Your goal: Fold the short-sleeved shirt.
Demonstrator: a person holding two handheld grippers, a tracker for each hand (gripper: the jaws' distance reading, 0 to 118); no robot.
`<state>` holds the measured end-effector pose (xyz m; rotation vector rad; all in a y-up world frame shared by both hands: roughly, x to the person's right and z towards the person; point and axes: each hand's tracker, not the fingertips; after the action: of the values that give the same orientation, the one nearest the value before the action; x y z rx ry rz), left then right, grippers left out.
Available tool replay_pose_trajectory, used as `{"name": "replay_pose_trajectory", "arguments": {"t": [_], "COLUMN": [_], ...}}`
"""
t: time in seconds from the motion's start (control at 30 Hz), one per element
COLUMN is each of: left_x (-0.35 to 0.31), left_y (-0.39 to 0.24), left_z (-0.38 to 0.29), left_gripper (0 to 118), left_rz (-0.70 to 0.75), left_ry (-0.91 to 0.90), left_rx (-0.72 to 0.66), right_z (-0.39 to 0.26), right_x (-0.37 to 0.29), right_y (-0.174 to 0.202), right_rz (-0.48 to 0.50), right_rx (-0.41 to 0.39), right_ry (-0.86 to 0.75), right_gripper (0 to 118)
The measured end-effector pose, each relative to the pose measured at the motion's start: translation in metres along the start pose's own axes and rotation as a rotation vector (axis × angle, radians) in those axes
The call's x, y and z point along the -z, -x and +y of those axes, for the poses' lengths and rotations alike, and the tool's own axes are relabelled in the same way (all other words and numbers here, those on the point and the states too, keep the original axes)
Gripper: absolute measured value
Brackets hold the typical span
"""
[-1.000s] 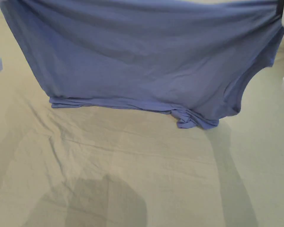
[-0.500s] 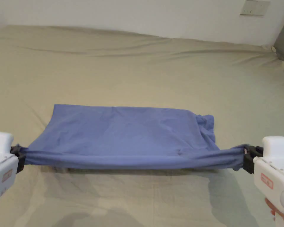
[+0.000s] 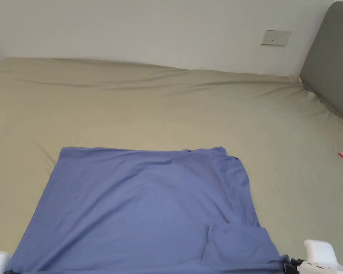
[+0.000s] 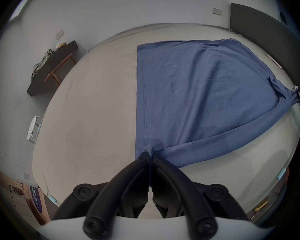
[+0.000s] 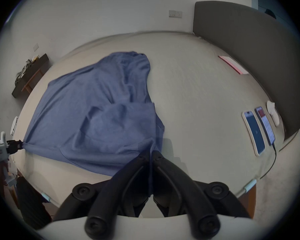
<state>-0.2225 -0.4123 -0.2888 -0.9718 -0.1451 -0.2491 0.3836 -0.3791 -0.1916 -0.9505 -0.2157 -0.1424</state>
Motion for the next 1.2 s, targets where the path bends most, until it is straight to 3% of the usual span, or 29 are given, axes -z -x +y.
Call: {"name": "replay_pose_trajectory", "arguments": {"t": [0.43, 0.53, 0.57, 0.6, 0.63, 0.67, 0.7, 0.73, 0.77, 0.97, 1.07, 1.2], "left_x": [0.007, 0.01, 0.007, 0.005, 0.002, -0.002, -0.01, -0.023, -0.036, -0.138, -0.182, -0.219], "left_y": [-0.021, -0.023, -0.023, -0.021, -0.017, -0.013, -0.011, -0.008, -0.006, -0.024, -0.043, -0.074], "left_z": [-0.024, -0.022, -0.02, -0.019, -0.016, -0.013, -0.007, 0.002, 0.01, 0.078, 0.102, 0.122], "left_gripper": [0, 1, 4, 12, 28, 60, 84, 100, 104, 104, 105, 105], "left_rz": [0.022, 0.035, 0.031, 0.029, 0.044, 0.057, 0.059, 0.053, 0.047, 0.089, 0.097, 0.156], "left_ry": [0.097, 0.103, 0.104, 0.104, 0.103, 0.085, 0.055, -0.014, -0.086, -0.562, -0.747, -0.904], "left_rx": [0.125, 0.145, 0.132, 0.115, 0.094, 0.072, 0.05, 0.019, -0.008, -0.169, -0.166, -0.13], "right_z": [-0.032, -0.032, -0.03, -0.029, -0.025, -0.02, -0.013, -0.003, 0.007, 0.071, 0.089, 0.096], "right_x": [0.018, 0.027, 0.028, 0.025, 0.019, 0.01, 0.0, -0.013, -0.025, -0.121, -0.163, -0.207], "right_y": [0.003, 0.002, 0.003, 0.006, 0.007, 0.006, 0.006, 0.007, 0.011, 0.068, 0.104, 0.152], "right_rz": [-0.041, -0.064, -0.094, -0.139, -0.157, -0.135, -0.109, -0.104, -0.114, -0.097, -0.105, -0.067], "right_rx": [-0.036, -0.02, -0.026, -0.043, -0.043, -0.039, -0.041, -0.049, -0.062, -0.18, -0.246, -0.255], "right_ry": [0.17, 0.174, 0.191, 0.198, 0.181, 0.146, 0.089, 0.014, -0.043, -0.468, -0.652, -0.816], "right_gripper": [2, 10, 20, 41, 68, 100, 112, 115, 114, 114, 114, 116]}}
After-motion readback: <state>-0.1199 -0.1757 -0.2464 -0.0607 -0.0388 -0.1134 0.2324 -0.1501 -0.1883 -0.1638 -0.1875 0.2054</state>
